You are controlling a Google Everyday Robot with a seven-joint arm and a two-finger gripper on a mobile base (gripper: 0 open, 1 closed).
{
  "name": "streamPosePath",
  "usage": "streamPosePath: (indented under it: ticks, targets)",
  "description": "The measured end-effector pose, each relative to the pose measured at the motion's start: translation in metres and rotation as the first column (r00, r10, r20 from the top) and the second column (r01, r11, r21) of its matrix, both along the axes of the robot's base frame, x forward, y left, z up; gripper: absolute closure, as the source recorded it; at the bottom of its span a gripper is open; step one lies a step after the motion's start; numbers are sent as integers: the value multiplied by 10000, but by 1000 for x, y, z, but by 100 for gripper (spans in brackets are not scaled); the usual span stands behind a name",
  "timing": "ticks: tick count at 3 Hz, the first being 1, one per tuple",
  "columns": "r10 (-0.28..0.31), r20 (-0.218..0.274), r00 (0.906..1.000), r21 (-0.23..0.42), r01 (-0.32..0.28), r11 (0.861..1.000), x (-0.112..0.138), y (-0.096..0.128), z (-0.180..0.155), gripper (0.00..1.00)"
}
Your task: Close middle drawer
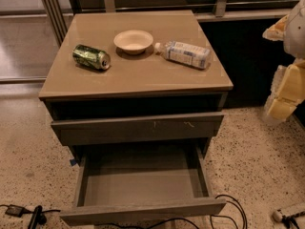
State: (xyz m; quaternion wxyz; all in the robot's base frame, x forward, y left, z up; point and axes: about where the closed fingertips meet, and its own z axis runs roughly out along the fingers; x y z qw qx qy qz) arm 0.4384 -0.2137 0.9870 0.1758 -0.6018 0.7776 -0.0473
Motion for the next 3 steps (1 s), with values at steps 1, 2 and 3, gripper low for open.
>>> streamPosePath:
  ticks: [1, 2, 3]
  targets:
    - [-9, 49, 10000, 5, 9, 10000, 0, 0, 1, 0]
    - [489, -75, 9988, 1063, -478, 9932, -15, 8, -27, 3]
    - [1103, -189, 9937, 2250, -1033, 9689, -30, 19, -66, 26]
